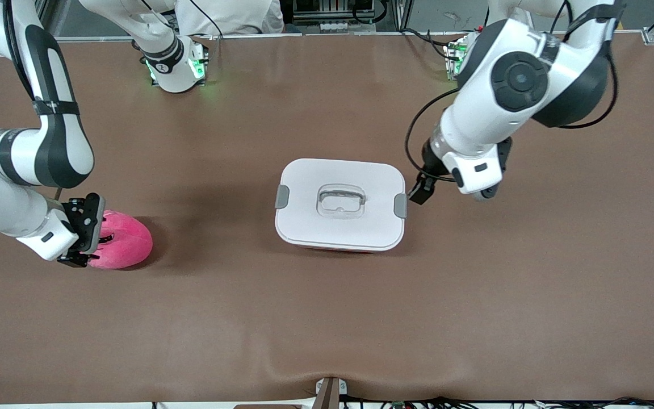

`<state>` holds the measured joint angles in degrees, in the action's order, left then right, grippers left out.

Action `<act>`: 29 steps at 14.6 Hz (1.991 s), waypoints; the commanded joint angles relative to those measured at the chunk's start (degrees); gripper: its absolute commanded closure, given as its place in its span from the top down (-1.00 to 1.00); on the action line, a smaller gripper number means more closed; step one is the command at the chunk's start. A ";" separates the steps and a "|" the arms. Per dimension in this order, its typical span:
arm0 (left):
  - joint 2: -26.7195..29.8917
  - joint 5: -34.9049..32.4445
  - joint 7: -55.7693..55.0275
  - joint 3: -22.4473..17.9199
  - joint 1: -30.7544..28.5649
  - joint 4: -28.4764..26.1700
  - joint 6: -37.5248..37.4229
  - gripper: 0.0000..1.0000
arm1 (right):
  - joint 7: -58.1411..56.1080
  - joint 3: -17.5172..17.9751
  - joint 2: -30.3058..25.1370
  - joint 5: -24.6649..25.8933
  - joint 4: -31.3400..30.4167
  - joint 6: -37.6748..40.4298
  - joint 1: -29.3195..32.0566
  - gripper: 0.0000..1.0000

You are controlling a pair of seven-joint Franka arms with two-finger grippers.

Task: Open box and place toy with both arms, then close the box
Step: 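Reach the right gripper to the plush while the left gripper reaches the handle, then grasp the plush with the right gripper while the left gripper grips the handle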

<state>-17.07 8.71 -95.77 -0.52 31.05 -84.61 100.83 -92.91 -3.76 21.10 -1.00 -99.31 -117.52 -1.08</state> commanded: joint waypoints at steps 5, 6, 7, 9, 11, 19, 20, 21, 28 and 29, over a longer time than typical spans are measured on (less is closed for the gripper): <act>-4.28 -0.01 -13.46 -0.44 5.33 1.12 6.47 1.00 | -1.31 0.07 -0.71 0.83 -4.75 -3.85 1.34 1.00; -4.98 -0.09 -16.17 -0.44 5.95 1.21 7.18 1.00 | -1.40 0.07 -0.71 0.83 -5.36 -4.47 1.69 1.00; -5.51 -0.09 -18.55 -0.44 6.30 1.21 7.97 1.00 | -1.49 0.07 -0.71 0.83 -5.63 -4.91 1.70 1.00; -6.57 -0.18 -21.99 -0.53 7.70 1.21 9.64 1.00 | -1.49 0.07 -0.71 0.83 -5.63 -4.91 1.70 1.00; -7.71 -0.97 -24.28 -0.53 8.59 1.21 10.96 1.00 | -1.49 0.07 -0.71 0.83 -6.07 -5.44 1.78 1.00; -11.49 -3.35 -31.23 -0.62 11.84 1.29 15.00 0.88 | -1.49 0.07 -0.62 0.74 -6.34 -7.02 2.66 -0.77; -12.10 -3.52 -32.62 -0.71 12.02 1.29 15.88 0.87 | -1.49 0.07 -0.62 0.74 -6.42 -7.20 2.66 -1.00; -12.72 -3.87 -33.68 -0.71 12.37 1.38 16.67 0.88 | -1.49 0.07 -0.62 0.74 -6.42 -7.29 2.66 -1.00; -15.01 -7.39 -36.33 -0.53 13.87 1.30 18.00 0.56 | -1.57 0.16 -0.71 0.30 -6.08 -6.85 3.63 -1.00; -15.18 -7.39 -36.33 -0.53 13.87 1.29 18.00 0.53 | -1.66 0.16 -0.88 0.30 -5.90 -6.67 3.80 -1.00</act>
<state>-31.32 2.68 -130.81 -0.57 44.26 -84.49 118.56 -93.77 -4.37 21.25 -1.00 -104.69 -124.10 1.14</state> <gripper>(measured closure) 0.216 0.890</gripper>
